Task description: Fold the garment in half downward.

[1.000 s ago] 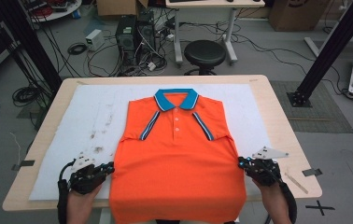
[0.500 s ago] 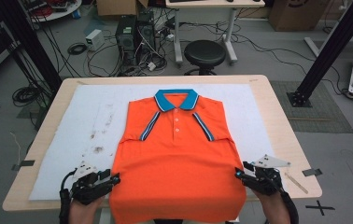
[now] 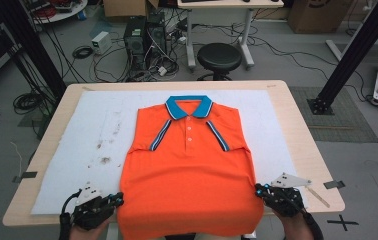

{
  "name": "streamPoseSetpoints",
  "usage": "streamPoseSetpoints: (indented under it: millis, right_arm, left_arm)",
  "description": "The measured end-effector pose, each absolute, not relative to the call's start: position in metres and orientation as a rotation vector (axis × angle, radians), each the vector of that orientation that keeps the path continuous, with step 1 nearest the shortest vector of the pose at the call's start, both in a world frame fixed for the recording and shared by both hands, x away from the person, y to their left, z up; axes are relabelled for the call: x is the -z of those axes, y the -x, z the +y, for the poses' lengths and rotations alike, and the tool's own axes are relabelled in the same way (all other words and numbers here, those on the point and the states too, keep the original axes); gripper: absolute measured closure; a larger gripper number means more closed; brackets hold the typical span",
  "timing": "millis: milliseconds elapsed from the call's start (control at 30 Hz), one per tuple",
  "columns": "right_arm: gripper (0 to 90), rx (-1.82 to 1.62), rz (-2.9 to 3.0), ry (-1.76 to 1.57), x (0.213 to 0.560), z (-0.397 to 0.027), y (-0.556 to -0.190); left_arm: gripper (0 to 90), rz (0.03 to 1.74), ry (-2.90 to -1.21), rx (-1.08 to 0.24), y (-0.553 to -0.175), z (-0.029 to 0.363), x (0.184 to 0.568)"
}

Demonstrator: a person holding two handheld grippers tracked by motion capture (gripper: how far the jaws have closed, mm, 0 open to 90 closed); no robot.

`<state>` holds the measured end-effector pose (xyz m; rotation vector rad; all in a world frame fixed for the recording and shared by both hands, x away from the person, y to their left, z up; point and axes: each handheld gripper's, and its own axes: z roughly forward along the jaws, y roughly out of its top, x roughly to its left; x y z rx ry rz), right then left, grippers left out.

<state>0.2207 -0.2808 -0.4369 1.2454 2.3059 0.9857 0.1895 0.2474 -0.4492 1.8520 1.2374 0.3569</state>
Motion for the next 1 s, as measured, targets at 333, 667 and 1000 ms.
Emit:
streamPoseSetpoints:
  millis: [333, 667, 1000]
  right_arm:
    - [88.1, -1.005, 2.285, -1.214, 0.422, -0.287, -0.197]
    - [64.9, -1.002, 2.238, -1.223, 0.414, -0.286, -0.185]
    - [51.0, -1.033, 2.167, -1.262, 0.419, -0.285, -0.233]
  left_arm:
    - [87.1, 1.194, -1.830, -0.302, -0.172, 0.261, 0.439]
    - [52.5, 1.161, -1.760, -0.333, -0.171, 0.261, 0.430]
    - [31.1, 1.122, -1.685, -0.474, -0.239, 0.255, 0.423]
